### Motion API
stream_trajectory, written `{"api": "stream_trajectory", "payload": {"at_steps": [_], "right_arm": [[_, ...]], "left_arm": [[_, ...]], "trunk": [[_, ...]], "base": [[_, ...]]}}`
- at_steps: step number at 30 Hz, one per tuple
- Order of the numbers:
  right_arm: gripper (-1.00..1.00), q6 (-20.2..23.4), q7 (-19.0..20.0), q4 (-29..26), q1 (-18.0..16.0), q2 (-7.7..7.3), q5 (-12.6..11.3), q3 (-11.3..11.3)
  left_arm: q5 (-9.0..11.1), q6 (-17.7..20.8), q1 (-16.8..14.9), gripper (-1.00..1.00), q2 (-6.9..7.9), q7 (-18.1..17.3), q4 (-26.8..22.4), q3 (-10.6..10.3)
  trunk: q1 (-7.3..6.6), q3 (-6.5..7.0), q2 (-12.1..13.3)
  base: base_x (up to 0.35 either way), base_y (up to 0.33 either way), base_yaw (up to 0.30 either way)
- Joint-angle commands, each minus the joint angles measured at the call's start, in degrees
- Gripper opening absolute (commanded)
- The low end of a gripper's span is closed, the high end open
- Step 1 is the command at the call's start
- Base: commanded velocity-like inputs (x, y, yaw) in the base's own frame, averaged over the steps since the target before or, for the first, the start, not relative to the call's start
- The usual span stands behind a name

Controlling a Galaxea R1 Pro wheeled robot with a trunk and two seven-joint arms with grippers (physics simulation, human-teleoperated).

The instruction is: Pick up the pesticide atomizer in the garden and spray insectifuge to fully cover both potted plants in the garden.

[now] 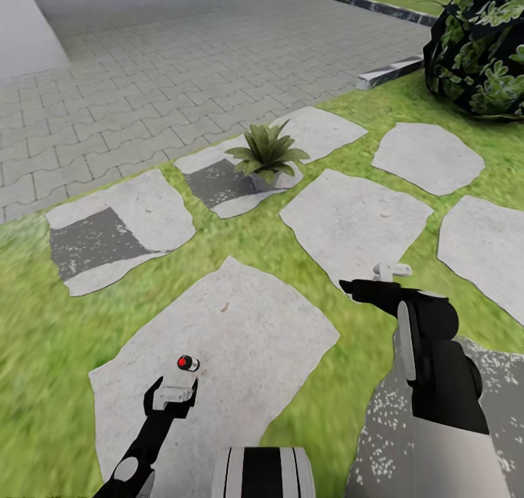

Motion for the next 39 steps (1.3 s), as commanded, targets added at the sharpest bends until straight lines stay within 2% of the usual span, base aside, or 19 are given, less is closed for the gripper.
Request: {"api": "stream_trajectory", "payload": {"at_steps": [1,5,10,21,31,39], "right_arm": [[1.0,0.2,0.59,-0.06,-0.02,0.07,0.59,-0.04],[1.0,0.2,0.59,-0.06,0.17,0.08,0.59,0.1],[1.0,0.19,0.59,-0.06,0.25,0.07,0.59,0.12],[1.0,0.17,0.59,-0.06,0.26,0.07,0.59,0.14],[1.0,0.12,0.59,-0.06,0.26,0.14,0.59,0.17],[1.0,0.11,0.59,-0.06,0.62,0.14,0.59,1.04]], "left_arm": [[1.2,-0.19,-0.53,1.0,0.17,-0.47,0.24,-0.38],[1.92,-0.18,-1.67,1.0,0.38,-1.01,0.53,-0.34],[2.21,0.45,-3.58,1.0,0.94,-1.6,2.02,0.75],[2.3,3.11,-5.02,1.0,0.75,-1.74,3.04,1.13],[1.82,3.41,-5.51,1.0,0.26,-1.58,3.61,1.04],[1.45,3.27,-5.72,1.0,0.24,-1.69,3.75,0.89]], "trunk": [[0.01,-0.26,-0.03],[0.12,-1.15,-0.08],[0.25,-2.26,-0.15],[0.53,-4.69,-0.3],[0.53,-4.69,-0.3],[0.74,-6.46,-0.4]], "base": [[0.0,0.0,0.0],[0.0,0.0,0.0],[0.0,0.0,0.0],[0.0,0.0,0.0],[0.0,0.0,0.0],[0.0,0.0,0.0]]}}
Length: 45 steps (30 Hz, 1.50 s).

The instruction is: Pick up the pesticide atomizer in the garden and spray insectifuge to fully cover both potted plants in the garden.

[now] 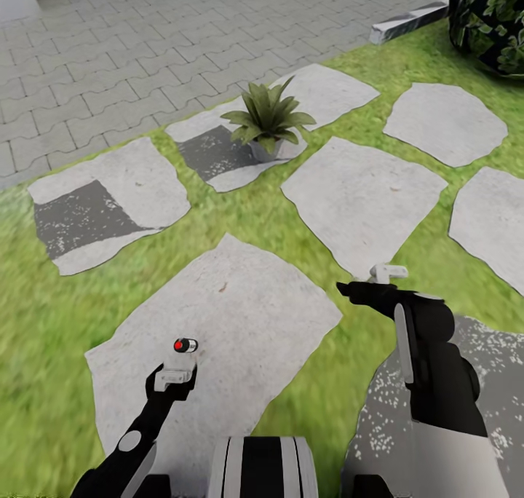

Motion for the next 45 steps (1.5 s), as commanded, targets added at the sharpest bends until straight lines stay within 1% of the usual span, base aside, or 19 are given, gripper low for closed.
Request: {"api": "stream_trajectory", "payload": {"at_steps": [1,4,11,17,18,20,23,26,28,29,32,36,40,41,42,43,45], "right_arm": [[1.0,0.2,0.59,-0.05,-0.02,0.06,0.61,-0.01],[1.0,0.2,0.59,-0.05,0.02,0.06,0.61,0.18],[1.0,0.2,0.59,-0.05,0.04,0.11,0.61,0.37],[1.0,0.2,0.59,-0.05,0.04,0.14,0.61,0.4],[1.0,0.2,0.59,-0.05,0.04,0.14,0.61,0.42],[1.0,0.2,0.59,-0.05,0.04,0.14,0.61,0.55],[1.0,0.2,0.59,-0.05,0.04,0.14,0.61,0.86],[1.0,0.2,0.57,-0.05,0.04,0.14,0.61,0.98],[1.0,0.2,0.54,-0.05,0.04,0.14,0.61,1.09],[1.0,0.2,0.53,-0.05,0.04,0.14,0.61,1.24],[1.0,0.2,0.52,-0.05,0.04,0.14,0.61,1.44],[1.0,0.16,0.51,-0.05,0.04,0.14,0.61,1.46],[1.0,0.13,0.51,-0.05,0.04,0.14,0.61,1.49],[1.0,0.13,0.5,-0.05,0.04,0.14,0.61,1.5],[1.0,0.12,0.5,-0.05,0.04,0.14,0.61,1.53],[1.0,0.12,0.5,-0.05,0.04,0.14,0.61,1.54],[1.0,0.1,0.5,-0.05,0.04,0.14,0.61,1.54]], "left_arm": [[0.59,-0.22,-0.04,1.0,0.08,0.0,0.03,-0.35],[0.59,-0.51,0.0,1.0,0.09,-0.05,0.02,-0.44],[0.87,-2.14,0.02,1.0,0.15,-0.23,-1.32,-0.52],[1.22,-4.06,0.74,1.0,-0.27,0.34,-4.18,-0.53],[1.06,-4.53,0.88,1.0,-0.73,0.74,-4.44,-0.5],[0.76,-4.89,1.03,1.0,-0.99,0.95,-4.55,-0.58],[0.08,-6.01,1.86,1.0,-1.06,1.16,-4.6,-0.73],[-0.12,-6.86,2.29,1.0,-1.03,1.19,-4.38,-0.76],[-0.26,-8.63,2.79,1.0,-1.24,0.99,-4.13,-0.82],[-0.32,-10.59,3.11,1.0,-1.41,0.92,-3.97,-0.85],[-0.29,-13.75,3.67,1.0,-1.61,0.99,-3.5,-0.82],[0.06,-14.79,3.88,1.0,-1.73,0.62,-3.3,-0.84],[0.12,-15.1,3.95,1.0,-2.3,0.59,-3.19,-0.81],[0.07,-15.13,3.95,1.0,-2.49,0.76,-3.08,-0.78],[0.0,-15.19,3.97,1.0,-3.07,2.28,-2.77,-0.58],[-0.15,-15.23,3.97,1.0,-3.3,3.8,-2.62,-0.52],[-0.04,-15.24,3.97,1.0,-3.42,5.26,-2.55,-0.46]], "trunk": [[0.01,-0.26,-0.03],[0.09,-0.92,-0.07],[0.09,-0.92,-0.07],[0.09,-0.92,-0.07],[0.09,-0.92,-0.07],[0.09,-0.92,-0.07],[0.09,-0.92,-0.07],[0.09,-0.92,-0.07],[0.09,-0.92,-0.07],[0.09,-0.92,-0.07],[0.09,-0.92,-0.07],[0.09,-0.92,-0.07],[0.09,-0.92,-0.07],[0.09,-0.92,-0.07],[0.09,-0.92,-0.07],[0.09,-0.92,-0.07],[0.09,-0.92,-0.07]], "base": [[0.0,0.0,0.0],[0.0,0.0,0.0],[0.0,0.0,0.0],[0.0,0.0,0.0],[0.0,0.0,0.0],[0.0,0.0,0.0],[0.0,0.0,0.0],[0.0,0.0,0.0],[0.0,0.0,0.0],[0.0,0.0,0.0],[0.0,0.0,0.0],[0.0,0.0,0.0],[0.0,0.0,0.0],[0.0,0.0,0.0],[0.0,0.0,0.0],[0.0,0.0,0.0],[0.0,0.0,0.0]]}}
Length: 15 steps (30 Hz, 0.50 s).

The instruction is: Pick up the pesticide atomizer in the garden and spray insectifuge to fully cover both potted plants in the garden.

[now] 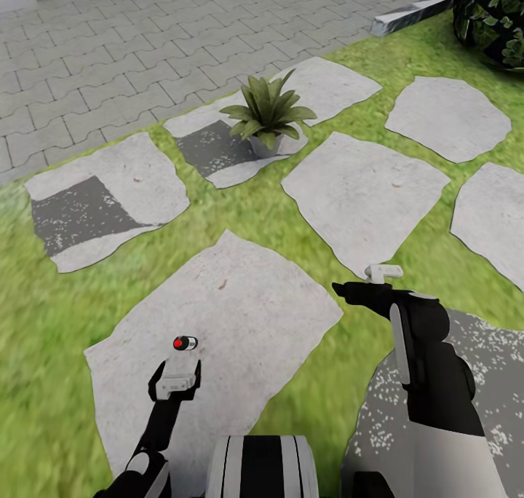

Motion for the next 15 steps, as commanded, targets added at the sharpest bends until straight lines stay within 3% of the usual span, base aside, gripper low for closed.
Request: {"api": "stream_trajectory", "payload": {"at_steps": [1,9,15], "right_arm": [[1.0,0.19,0.59,-0.05,-0.03,0.05,0.6,-0.1],[1.0,0.13,0.59,-0.05,0.07,0.15,0.6,-0.02],[1.0,0.13,0.59,-0.05,0.49,0.29,0.6,0.6]], "left_arm": [[0.45,-0.2,-0.03,1.0,0.03,1.13,0.05,-0.37],[0.92,-0.18,-0.03,1.0,0.11,2.56,0.66,-0.2],[0.78,-0.26,-0.55,1.0,0.45,2.54,4.17,-0.16]], "trunk": [[-0.01,-0.03,-0.01],[-0.01,-0.03,-0.01],[-0.01,-0.03,-0.01]], "base": [[0.0,0.0,0.0],[0.0,0.0,0.0],[0.0,0.0,0.0]]}}
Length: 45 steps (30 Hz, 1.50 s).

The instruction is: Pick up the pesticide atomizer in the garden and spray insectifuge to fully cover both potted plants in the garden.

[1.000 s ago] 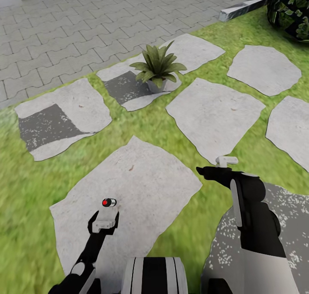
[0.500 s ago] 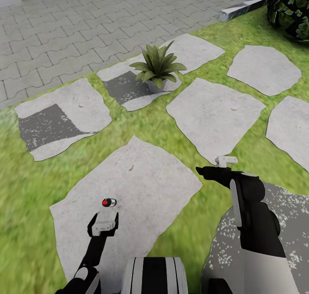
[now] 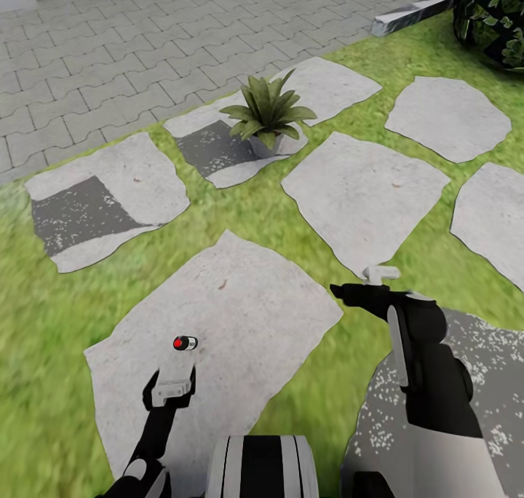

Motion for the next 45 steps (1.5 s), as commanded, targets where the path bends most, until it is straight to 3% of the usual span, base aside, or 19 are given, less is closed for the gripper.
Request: {"api": "stream_trajectory", "payload": {"at_steps": [1,15,37,45], "right_arm": [[1.0,0.2,0.57,-0.05,0.02,0.06,0.62,0.05],[1.0,0.2,0.5,-0.05,0.83,0.08,0.64,0.86],[1.0,0.2,0.5,-0.05,1.03,0.08,0.68,0.88],[1.0,0.25,0.46,-0.05,1.03,0.08,0.69,0.88]], "left_arm": [[0.28,-0.2,-0.11,1.0,0.11,0.44,0.34,-0.48],[-0.5,-0.63,-1.38,1.0,0.25,-0.45,1.62,-0.79],[0.32,-0.82,-4.6,1.0,0.25,-1.65,1.96,-0.51],[0.27,-2.23,-7.21,1.0,-0.29,-1.66,6.36,-0.53]], "trunk": [[-0.01,-0.03,-0.01],[-0.01,-0.03,-0.01],[-0.01,-0.03,-0.01],[-0.01,-0.03,-0.01]], "base": [[0.0,0.0,0.0],[0.0,0.0,0.0],[0.0,0.0,0.0],[0.0,0.0,0.0]]}}
